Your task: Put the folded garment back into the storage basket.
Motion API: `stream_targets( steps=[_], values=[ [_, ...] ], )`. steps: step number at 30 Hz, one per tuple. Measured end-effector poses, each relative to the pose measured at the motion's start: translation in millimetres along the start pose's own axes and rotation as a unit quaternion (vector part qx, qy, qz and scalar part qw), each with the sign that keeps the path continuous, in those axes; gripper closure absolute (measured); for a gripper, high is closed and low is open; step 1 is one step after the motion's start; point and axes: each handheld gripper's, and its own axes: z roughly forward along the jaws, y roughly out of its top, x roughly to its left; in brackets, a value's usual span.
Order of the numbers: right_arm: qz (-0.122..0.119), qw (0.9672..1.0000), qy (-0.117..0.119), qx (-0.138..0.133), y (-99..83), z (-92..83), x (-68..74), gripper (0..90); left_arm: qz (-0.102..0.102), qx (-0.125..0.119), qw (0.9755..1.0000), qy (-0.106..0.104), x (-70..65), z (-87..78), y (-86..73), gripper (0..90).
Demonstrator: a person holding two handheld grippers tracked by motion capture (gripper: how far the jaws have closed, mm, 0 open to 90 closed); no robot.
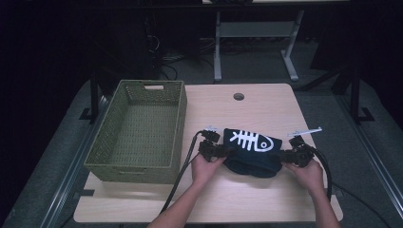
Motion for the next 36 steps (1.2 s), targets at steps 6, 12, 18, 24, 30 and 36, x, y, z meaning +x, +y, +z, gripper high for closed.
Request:
stream_targets(
  steps=[6,12,18,24,30,36],
  values=[
    [0.012,0.9997,0.02,0.0,0.0,-0.4,-2.3,70.4,0.0,-0.002,1.0,-0.006,0.0,-0.9,0.6,62.3],
    [0.012,0.9997,0.022,-0.001,0.6,-2.2,-1.0,71.8,0.002,-0.003,1.0,-0.007,-1.2,-2.1,1.2,65.2],
    [0.014,0.9996,0.023,-0.004,0.6,-5.1,1.9,72.1,0.004,-0.001,0.9999,-0.011,-1.5,-3.1,2.1,67.3],
    [0.008,0.9996,0.027,-0.008,2.3,-11.4,5.2,72.4,0.003,-0.002,0.9999,-0.015,-3.6,-4.3,2.7,70.1],
    [0.005,0.9995,0.027,-0.015,4.9,-18.4,8.4,72.4,0.001,-0.007,0.9998,-0.019,-5.7,-7.9,5.0,70.7],
    [0.004,0.9994,0.028,-0.02,5.3,-23.0,8.9,72.4,0.007,-0.01,0.9997,-0.022,-10.0,-11.2,8.2,70.9]
  ],
)
